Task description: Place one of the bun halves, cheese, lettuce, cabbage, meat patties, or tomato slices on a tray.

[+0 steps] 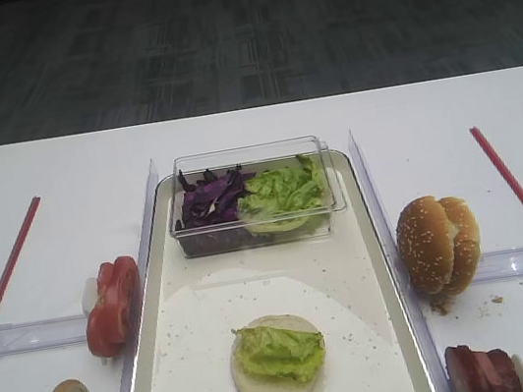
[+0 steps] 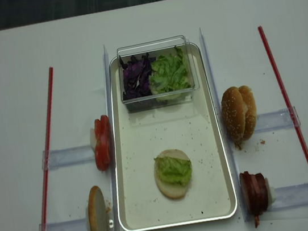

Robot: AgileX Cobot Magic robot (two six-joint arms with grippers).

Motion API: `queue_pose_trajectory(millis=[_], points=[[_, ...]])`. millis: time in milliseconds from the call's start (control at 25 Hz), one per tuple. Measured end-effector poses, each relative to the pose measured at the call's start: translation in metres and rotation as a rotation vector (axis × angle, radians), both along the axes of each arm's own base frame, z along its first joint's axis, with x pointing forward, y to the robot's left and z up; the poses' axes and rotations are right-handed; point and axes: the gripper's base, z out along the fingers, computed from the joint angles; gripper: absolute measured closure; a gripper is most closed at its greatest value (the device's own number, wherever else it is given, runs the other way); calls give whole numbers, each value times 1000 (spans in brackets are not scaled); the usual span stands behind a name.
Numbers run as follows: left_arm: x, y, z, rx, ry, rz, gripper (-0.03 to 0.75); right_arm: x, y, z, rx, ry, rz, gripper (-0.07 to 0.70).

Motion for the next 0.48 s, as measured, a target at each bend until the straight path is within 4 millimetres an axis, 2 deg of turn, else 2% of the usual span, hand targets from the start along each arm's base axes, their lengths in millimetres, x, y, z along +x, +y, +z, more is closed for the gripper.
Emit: queue_pose_trajectory(millis=[480], points=[[0,0,0,0,0,0,224,0,0,0,0,0,0,-48]])
